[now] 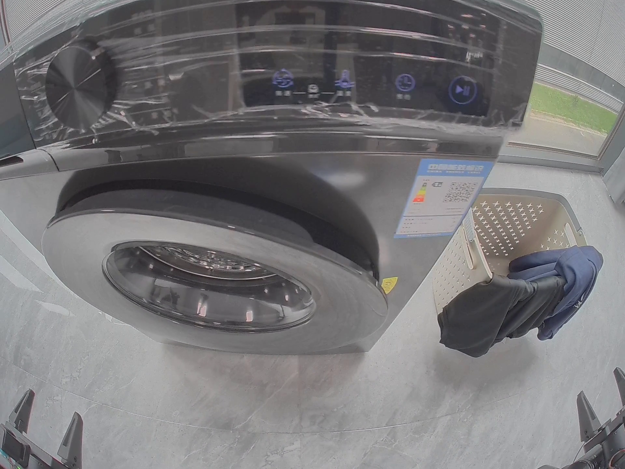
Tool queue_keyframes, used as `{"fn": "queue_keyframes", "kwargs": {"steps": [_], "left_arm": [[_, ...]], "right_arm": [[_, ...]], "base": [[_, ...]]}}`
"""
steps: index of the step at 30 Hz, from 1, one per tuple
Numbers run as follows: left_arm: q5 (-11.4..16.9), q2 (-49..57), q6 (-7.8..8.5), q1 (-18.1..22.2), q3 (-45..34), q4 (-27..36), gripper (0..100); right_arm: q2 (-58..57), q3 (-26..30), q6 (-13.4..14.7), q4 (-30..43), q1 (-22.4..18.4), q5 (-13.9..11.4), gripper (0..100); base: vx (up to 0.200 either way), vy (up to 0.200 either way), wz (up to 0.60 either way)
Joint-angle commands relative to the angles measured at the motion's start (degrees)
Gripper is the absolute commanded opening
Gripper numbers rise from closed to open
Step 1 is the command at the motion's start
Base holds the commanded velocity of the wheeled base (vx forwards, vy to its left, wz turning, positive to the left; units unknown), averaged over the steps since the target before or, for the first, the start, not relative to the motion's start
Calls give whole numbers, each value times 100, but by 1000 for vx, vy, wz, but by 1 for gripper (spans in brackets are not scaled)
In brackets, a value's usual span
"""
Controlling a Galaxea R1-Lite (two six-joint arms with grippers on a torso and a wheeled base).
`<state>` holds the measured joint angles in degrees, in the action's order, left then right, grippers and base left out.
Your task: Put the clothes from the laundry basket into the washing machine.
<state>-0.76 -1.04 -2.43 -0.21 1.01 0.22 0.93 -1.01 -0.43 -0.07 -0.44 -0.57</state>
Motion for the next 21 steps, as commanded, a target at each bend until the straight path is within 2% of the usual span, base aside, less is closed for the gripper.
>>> {"fn": "queue_keyframes", "kwargs": {"steps": [1,5,11,17,21], "left_arm": [[-4,60,-4,3,-84,4,100],[-4,60,-4,3,-84,4,100],[-4,60,-4,3,-84,4,100],[-4,60,-4,3,-84,4,100],[-4,60,-4,3,-84,4,100]], "right_arm": [[-84,101,-1,-1,0,-4,100],[-84,101,-1,-1,0,-4,100],[-84,101,-1,-1,0,-4,100],[-84,92,-1,-1,0,-4,100],[-84,101,-1,-1,0,-4,100]], "base": [[0,200,0],[0,200,0],[0,0,0],[-200,0,0],[0,0,0]]}}
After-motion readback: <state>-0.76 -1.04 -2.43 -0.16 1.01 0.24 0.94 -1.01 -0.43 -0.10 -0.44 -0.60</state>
